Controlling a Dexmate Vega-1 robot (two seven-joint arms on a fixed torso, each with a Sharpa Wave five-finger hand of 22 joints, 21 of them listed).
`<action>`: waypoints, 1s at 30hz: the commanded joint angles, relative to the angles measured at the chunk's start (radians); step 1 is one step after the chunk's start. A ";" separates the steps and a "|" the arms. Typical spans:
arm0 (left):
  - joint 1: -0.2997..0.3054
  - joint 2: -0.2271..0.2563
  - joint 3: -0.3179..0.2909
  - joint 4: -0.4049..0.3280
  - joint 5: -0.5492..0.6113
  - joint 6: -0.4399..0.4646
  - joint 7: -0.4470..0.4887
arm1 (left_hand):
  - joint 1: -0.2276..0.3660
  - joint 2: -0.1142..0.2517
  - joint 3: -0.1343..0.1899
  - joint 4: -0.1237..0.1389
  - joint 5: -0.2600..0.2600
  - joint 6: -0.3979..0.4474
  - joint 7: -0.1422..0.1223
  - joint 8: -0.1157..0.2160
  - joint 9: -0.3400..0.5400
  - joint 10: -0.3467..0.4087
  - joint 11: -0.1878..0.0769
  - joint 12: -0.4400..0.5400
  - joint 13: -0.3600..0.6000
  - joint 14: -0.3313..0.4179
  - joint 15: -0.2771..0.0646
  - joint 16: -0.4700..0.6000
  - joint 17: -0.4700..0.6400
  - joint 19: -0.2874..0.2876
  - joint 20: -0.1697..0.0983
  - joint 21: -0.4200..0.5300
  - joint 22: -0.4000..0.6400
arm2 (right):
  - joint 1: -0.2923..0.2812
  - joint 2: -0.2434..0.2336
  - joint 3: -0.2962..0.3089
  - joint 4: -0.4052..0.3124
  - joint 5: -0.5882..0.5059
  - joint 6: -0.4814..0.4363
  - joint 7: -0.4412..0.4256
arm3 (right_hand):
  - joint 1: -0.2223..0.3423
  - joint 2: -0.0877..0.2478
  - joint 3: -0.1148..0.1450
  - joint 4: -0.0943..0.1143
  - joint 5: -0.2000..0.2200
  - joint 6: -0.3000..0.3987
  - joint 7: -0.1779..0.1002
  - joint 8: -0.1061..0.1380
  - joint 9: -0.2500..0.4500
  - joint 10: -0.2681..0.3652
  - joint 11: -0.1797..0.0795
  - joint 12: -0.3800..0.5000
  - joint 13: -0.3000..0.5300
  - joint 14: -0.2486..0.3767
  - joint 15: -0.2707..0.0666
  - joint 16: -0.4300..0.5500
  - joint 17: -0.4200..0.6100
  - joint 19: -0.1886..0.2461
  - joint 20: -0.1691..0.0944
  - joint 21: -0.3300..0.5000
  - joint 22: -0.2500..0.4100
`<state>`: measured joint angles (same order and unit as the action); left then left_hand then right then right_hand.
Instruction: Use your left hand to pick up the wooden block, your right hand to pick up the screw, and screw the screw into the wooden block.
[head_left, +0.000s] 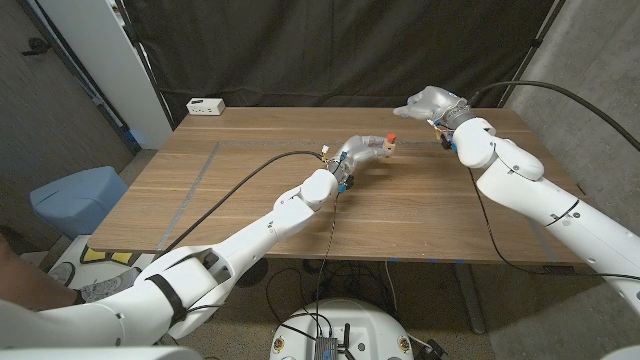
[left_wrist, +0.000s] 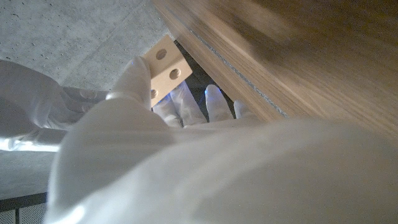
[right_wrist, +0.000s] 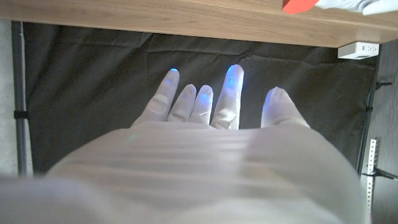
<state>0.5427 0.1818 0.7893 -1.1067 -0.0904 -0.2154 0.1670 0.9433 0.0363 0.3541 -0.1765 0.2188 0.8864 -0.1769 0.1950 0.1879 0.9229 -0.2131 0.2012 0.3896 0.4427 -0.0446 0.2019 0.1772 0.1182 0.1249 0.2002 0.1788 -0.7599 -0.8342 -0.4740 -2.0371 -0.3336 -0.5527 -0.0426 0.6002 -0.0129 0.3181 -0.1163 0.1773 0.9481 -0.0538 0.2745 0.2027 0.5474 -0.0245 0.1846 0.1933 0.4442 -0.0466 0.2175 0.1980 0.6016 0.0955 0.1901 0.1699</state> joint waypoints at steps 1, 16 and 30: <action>-0.013 -0.020 0.001 0.038 -0.013 -0.021 -0.002 | -0.002 0.035 0.023 0.020 0.005 0.025 0.017 0.005 0.006 0.011 -0.002 0.009 0.025 0.009 -0.060 0.000 0.003 -0.002 0.005 0.005 0.005 | -0.080 0.036 0.086 0.009 0.175 0.030 -0.123 | -0.012 0.001 -0.008 -0.002 0.005 -0.015 0.003 -0.009 0.005 -0.018 0.003 -0.003 0.004 -0.017 0.001 -0.007 0.003 -0.013 0.003 -0.005 0.002; -0.041 -0.052 0.002 0.108 -0.040 -0.050 -0.033 | -0.002 0.036 0.024 0.021 0.005 0.023 0.015 0.004 0.006 0.009 -0.001 0.008 0.024 0.007 -0.059 0.000 0.003 -0.002 0.004 0.005 0.005 | -0.135 0.075 0.135 0.049 0.360 0.129 -0.233 | -0.036 0.008 -0.019 -0.003 0.007 -0.086 0.010 -0.050 0.006 -0.088 0.027 -0.007 0.003 -0.075 0.044 -0.022 0.002 -0.068 0.001 -0.011 0.001; -0.047 -0.064 -0.002 0.124 -0.067 -0.048 -0.056 | -0.004 0.035 0.023 0.021 0.005 0.020 0.017 0.003 0.006 0.008 -0.002 0.009 0.025 0.006 -0.056 -0.001 0.003 -0.003 0.005 0.005 0.005 | -0.169 0.102 0.152 0.092 0.490 0.229 -0.282 | -0.077 0.020 -0.034 0.005 0.006 -0.177 0.012 -0.083 0.008 -0.184 0.026 -0.010 0.003 -0.148 0.079 -0.028 0.004 -0.128 0.022 -0.011 0.001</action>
<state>0.5032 0.1279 0.7894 -1.0000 -0.1382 -0.2572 0.1291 0.9433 0.0363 0.3541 -0.1764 0.2188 0.8864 -0.1769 0.1948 0.1886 0.9228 -0.2130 0.2012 0.3896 0.4426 -0.0447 0.2020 0.1772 0.1182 0.1249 0.2002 0.1788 -0.8952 -0.7559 -0.3424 -1.9811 0.0582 -0.3957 -0.2821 0.5365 0.0083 0.2908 -0.1127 0.1773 0.7820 -0.0411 0.1957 0.2072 0.3726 0.0002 0.1807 0.1930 0.3063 0.0301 0.1912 0.1978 0.4832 0.1192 0.1844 0.1674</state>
